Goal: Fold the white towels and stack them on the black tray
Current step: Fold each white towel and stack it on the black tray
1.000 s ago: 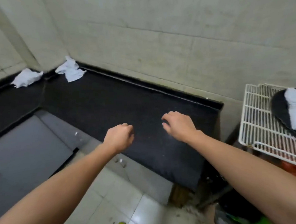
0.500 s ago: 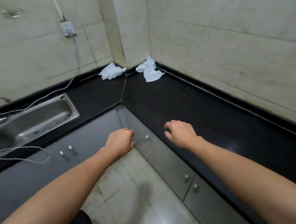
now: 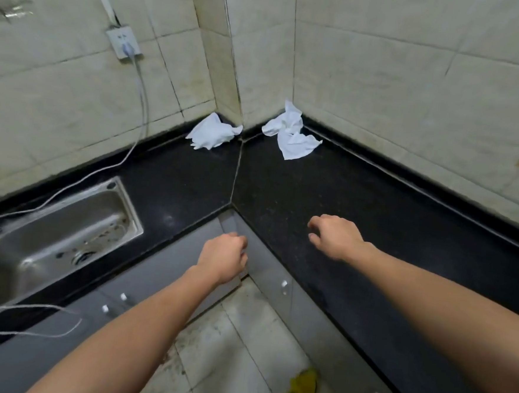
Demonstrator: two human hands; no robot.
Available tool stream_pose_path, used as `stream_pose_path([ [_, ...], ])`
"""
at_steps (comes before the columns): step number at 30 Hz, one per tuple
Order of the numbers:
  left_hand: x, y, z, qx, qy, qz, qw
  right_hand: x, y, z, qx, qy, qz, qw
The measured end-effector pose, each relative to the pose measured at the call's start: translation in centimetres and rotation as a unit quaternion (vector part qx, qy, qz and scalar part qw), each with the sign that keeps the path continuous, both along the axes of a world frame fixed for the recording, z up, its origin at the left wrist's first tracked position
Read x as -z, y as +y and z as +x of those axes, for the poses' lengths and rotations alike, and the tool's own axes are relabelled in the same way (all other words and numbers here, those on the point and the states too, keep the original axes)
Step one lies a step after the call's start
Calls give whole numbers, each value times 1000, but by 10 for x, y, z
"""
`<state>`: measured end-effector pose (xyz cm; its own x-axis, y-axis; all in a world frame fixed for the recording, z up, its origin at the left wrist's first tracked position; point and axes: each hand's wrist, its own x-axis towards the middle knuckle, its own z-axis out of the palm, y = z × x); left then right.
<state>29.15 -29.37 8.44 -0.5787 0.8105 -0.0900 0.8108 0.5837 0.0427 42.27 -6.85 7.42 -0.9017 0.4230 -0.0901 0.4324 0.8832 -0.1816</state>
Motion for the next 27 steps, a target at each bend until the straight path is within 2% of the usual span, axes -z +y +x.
stream_pose_path([
  [9, -10, 89, -117, -25, -19, -7, 999, 9, 94, -114, 26, -35, -43, 998],
  [15, 9, 129, -180, -6, -48, -24, 999, 30, 129, -171, 54, -43, -67, 995],
  [27, 60, 233, -372, 74, -124, -16, 989, 72, 203, -325, 169, -102, -92, 976],
])
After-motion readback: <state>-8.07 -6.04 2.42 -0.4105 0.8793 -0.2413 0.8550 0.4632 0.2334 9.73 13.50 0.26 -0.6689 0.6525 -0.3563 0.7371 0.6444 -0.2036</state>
